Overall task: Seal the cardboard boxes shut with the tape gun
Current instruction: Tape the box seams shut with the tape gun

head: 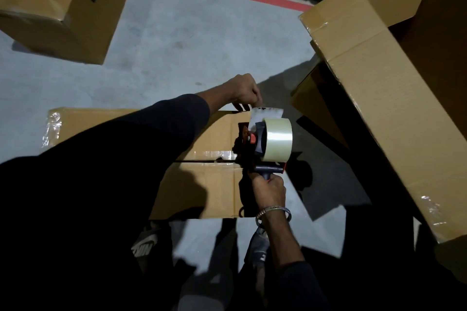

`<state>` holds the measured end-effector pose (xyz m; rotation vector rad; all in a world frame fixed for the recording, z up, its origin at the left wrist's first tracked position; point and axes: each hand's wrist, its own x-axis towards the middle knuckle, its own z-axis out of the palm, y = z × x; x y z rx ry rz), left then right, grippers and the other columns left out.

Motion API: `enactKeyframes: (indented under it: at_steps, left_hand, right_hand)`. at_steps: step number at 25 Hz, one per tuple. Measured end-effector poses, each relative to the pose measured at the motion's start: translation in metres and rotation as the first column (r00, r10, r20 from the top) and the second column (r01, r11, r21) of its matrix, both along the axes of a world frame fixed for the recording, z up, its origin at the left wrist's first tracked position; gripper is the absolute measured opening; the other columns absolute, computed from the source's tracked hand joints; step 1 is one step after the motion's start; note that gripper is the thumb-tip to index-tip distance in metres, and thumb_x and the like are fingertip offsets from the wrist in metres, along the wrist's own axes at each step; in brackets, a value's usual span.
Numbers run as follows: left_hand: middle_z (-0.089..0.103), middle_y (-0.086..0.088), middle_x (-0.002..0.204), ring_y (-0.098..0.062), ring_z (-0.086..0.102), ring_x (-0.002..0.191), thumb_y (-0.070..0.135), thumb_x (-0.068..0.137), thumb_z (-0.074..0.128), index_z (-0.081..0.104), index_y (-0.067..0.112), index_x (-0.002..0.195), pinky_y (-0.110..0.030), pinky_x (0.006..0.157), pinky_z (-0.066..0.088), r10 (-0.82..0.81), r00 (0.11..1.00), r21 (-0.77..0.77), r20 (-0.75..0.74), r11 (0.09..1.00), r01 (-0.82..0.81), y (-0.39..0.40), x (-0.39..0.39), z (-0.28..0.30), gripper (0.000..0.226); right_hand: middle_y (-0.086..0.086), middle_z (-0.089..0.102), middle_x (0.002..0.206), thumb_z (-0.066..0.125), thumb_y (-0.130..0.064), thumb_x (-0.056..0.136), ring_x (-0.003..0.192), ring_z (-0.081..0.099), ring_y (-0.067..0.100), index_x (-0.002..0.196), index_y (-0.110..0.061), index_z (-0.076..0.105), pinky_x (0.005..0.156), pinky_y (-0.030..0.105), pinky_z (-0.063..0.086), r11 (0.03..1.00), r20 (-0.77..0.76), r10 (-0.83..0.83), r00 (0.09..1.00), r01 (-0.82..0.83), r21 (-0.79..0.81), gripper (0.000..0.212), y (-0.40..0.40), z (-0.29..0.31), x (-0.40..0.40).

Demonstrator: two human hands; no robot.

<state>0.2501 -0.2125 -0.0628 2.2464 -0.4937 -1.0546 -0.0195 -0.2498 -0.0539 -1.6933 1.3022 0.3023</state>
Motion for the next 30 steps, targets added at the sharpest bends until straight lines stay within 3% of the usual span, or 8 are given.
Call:
enactKeyframes:
  at_steps: [2,6,10,15,19,24,27,30]
  left_hand:
    - [0.074,-0.004,0.107,-0.022,0.075,0.092,0.014,0.082,0.086,0.073,0.022,0.126,-0.036,0.076,0.065,0.013,1.000,0.028,-0.023,1.000,-0.012,0.005,0.001,-0.001,0.047]
    - [0.075,0.003,0.103,-0.018,0.071,0.100,0.021,0.088,0.079,0.078,0.020,0.107,-0.030,0.082,0.054,-0.323,0.909,0.029,0.264,0.945,0.327,0.006,-0.004,-0.003,0.018]
    - [0.069,-0.002,0.096,-0.021,0.059,0.084,0.026,0.105,0.058,0.075,0.006,0.107,-0.029,0.072,0.039,-0.549,0.795,0.076,0.257,0.832,0.550,0.015,-0.019,-0.001,0.026]
    - [0.064,0.001,0.086,-0.024,0.061,0.084,0.016,0.099,0.059,0.061,0.020,0.092,-0.029,0.071,0.038,-0.493,0.830,0.061,0.263,0.867,0.495,0.031,-0.026,-0.016,0.008]
    - [0.059,0.009,0.075,-0.024,0.062,0.079,0.022,0.095,0.062,0.056,0.028,0.075,-0.031,0.065,0.040,-0.389,0.883,0.029,0.262,0.918,0.396,0.035,-0.029,-0.028,0.021]
    - [0.071,0.009,0.130,-0.005,0.058,0.106,0.038,0.107,0.049,0.073,0.030,0.124,-0.032,0.092,0.044,-0.346,0.894,-0.050,0.285,0.926,0.374,0.032,-0.032,-0.043,0.031]
    - [0.068,0.008,0.133,-0.014,0.060,0.113,0.042,0.108,0.042,0.067,0.037,0.127,-0.040,0.096,0.046,-0.357,0.885,-0.019,0.300,0.925,0.379,0.030,-0.034,-0.047,0.033]
    - [0.068,0.011,0.129,-0.020,0.062,0.113,0.048,0.106,0.038,0.063,0.043,0.125,-0.044,0.093,0.048,-0.357,0.884,0.017,0.301,0.929,0.369,0.033,-0.038,-0.048,0.032]
  right_hand:
    - [0.015,0.072,0.084,0.073,-0.035,0.078,0.080,0.068,0.035,0.081,-0.002,0.065,0.080,0.048,0.058,1.000,-0.001,-0.006,1.000,0.006,0.021,0.035,0.001,0.000,-0.001]
    - [0.006,0.074,0.071,0.076,-0.051,0.064,0.070,0.072,0.032,0.074,-0.011,0.069,0.073,0.052,0.062,0.992,0.002,-0.062,0.998,0.062,0.108,0.042,0.001,-0.004,-0.002]
    - [0.005,0.073,0.072,0.072,-0.054,0.057,0.066,0.069,0.029,0.078,-0.014,0.069,0.065,0.041,0.059,0.987,0.011,-0.105,0.994,0.103,0.123,0.046,0.002,0.005,0.001]
    - [0.000,0.066,0.060,0.071,-0.041,0.072,0.059,0.065,0.024,0.067,-0.012,0.064,0.063,0.034,0.055,1.000,0.021,-0.008,1.000,0.009,-0.021,0.031,-0.003,0.031,0.010]
    - [0.006,0.070,0.069,0.070,-0.047,0.070,0.061,0.068,0.028,0.067,-0.011,0.065,0.066,0.041,0.062,0.994,-0.029,0.086,0.996,-0.088,-0.065,0.037,-0.005,0.044,0.012]
    - [0.011,0.068,0.063,0.061,-0.051,0.055,0.044,0.066,0.024,0.072,-0.006,0.067,0.049,0.031,0.055,0.996,-0.119,0.072,0.990,-0.065,0.055,0.049,0.003,0.058,-0.027]
    - [0.013,0.063,0.058,0.061,-0.032,0.067,0.034,0.057,0.022,0.078,0.000,0.064,0.041,0.022,0.040,0.994,-0.178,0.047,0.983,-0.028,0.106,0.034,0.002,0.054,-0.050]
    - [0.013,0.055,0.053,0.064,-0.021,0.067,0.037,0.051,0.024,0.077,0.001,0.062,0.042,0.025,0.041,0.989,-0.170,0.017,0.985,0.009,0.150,0.025,-0.003,0.043,-0.049]
